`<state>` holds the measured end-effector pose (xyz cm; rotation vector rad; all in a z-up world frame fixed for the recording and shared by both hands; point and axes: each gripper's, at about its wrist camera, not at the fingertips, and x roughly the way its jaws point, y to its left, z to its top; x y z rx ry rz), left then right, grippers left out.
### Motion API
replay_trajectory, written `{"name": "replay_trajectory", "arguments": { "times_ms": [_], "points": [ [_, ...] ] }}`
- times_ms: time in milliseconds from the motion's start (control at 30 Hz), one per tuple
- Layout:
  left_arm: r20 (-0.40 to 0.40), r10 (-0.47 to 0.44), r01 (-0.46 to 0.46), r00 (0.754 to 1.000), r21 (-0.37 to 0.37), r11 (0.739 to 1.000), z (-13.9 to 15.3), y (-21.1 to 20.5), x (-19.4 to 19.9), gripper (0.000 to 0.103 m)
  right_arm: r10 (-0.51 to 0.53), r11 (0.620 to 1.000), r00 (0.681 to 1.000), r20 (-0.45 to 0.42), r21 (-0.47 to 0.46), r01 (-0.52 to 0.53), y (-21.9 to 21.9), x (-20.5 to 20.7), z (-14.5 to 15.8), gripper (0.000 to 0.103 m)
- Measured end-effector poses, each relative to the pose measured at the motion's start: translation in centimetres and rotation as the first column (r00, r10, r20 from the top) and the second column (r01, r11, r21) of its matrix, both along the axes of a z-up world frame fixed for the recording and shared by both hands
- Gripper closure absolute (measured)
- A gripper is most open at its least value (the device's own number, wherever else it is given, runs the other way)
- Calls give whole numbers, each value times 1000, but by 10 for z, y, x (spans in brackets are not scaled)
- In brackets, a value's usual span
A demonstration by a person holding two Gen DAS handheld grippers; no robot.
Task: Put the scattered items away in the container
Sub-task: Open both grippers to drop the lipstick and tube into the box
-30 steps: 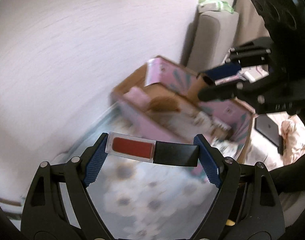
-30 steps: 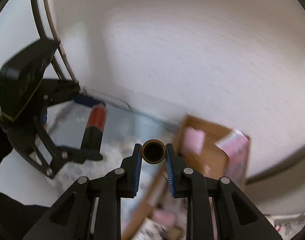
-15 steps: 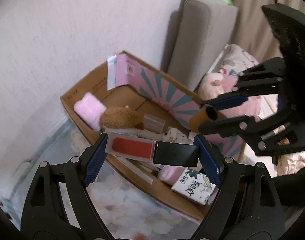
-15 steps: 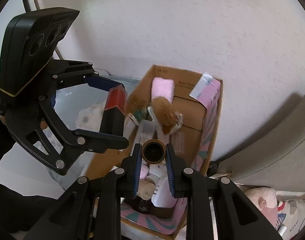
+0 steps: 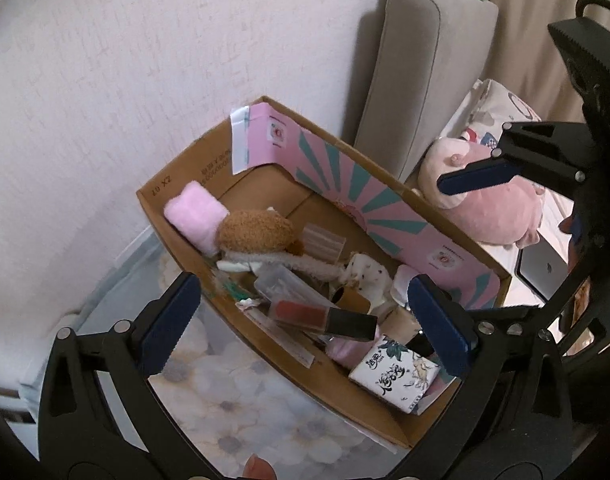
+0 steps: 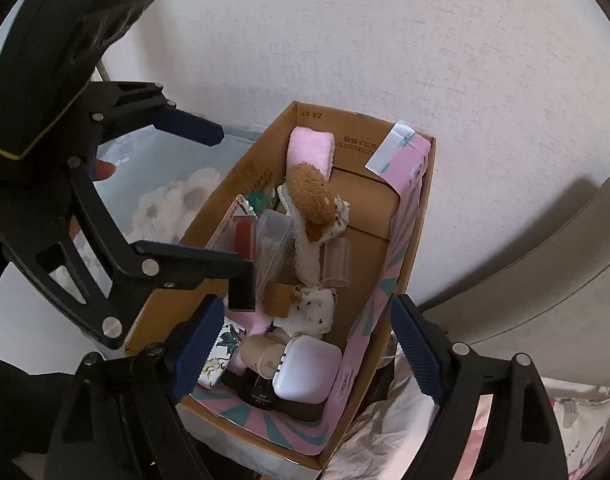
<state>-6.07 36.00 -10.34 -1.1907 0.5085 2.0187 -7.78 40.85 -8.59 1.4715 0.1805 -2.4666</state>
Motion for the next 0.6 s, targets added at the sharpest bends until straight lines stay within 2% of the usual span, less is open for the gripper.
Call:
{"name": "replay_trajectory", "arguments": {
  "times_ms": [300, 600],
  "points": [
    [-26, 9, -9, 1000, -10, 1000, 10, -3, -3, 0, -3, 1000, 1000, -2, -6, 3, -3, 1, 5, 21],
    [-30, 58, -59, 998, -20, 998, 15, -14, -10, 0, -37, 999, 999, -6, -4, 37, 1, 0, 10, 21]
  ]
}}
